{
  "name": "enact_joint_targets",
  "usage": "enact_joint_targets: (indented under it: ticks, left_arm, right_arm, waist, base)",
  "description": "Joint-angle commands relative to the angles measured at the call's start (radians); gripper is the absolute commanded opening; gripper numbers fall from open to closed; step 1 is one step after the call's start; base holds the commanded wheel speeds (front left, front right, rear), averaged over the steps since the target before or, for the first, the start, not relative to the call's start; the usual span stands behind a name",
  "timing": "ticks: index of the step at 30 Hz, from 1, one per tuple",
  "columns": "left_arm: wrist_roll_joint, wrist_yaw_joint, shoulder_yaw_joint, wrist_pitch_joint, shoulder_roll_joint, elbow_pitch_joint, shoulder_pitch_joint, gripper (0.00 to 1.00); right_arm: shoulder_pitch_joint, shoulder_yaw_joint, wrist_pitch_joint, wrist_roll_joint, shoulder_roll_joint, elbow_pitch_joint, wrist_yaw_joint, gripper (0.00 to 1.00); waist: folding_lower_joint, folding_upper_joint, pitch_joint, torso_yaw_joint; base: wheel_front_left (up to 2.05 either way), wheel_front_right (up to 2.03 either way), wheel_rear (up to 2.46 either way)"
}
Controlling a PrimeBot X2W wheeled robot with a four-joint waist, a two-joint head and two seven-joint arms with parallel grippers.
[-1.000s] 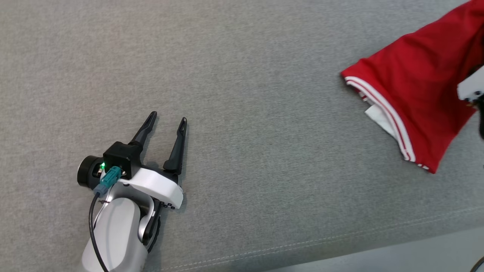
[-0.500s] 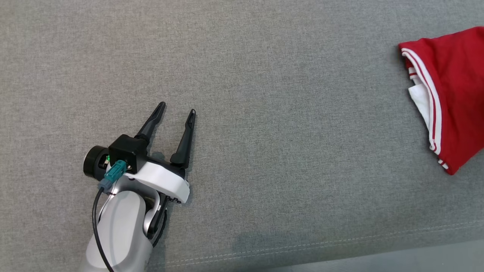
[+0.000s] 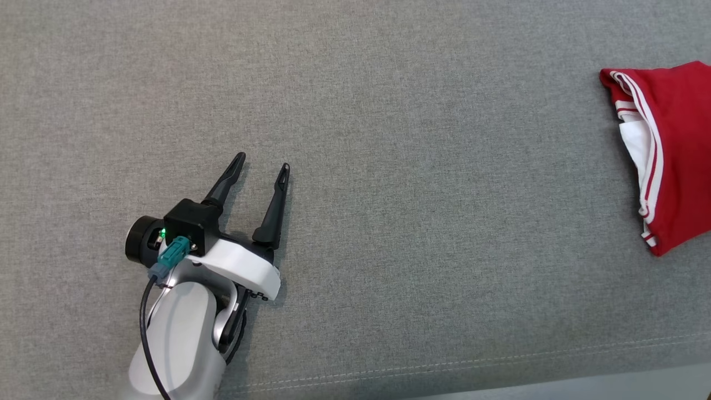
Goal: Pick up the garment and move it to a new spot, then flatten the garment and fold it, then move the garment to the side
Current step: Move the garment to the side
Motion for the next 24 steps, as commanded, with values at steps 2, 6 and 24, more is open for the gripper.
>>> enact_joint_targets:
  ticks: [2,6,24]
  left_arm:
    - [-0.004,0.001,0.033,-0.005,0.013,-0.021,-0.001,1.0]
    - [-0.007,0.007,0.037,-0.005,0.013,-0.019,0.01,1.0]
    - [-0.052,0.057,0.076,-0.005,0.013,0.023,0.136,1.0]
  right_arm:
    - [0.012,0.005,-0.013,-0.043,0.012,-0.069,0.0,1.0]
    - [0.023,0.018,-0.013,-0.051,0.042,-0.116,0.0,1.0]
    - [0.281,0.289,-0.013,0.161,0.137,-0.253,0.0,1.0]
  waist:
    - [0.0,0.0,-0.026,0.003]
    - [0.0,0.0,-0.059,0.006]
    - [0.0,0.0,-0.281,0.055]
  base:
    - [0.0,0.0,0.0]
    - [0.0,0.0,0.0]
    - [0.0,0.0,0.0]
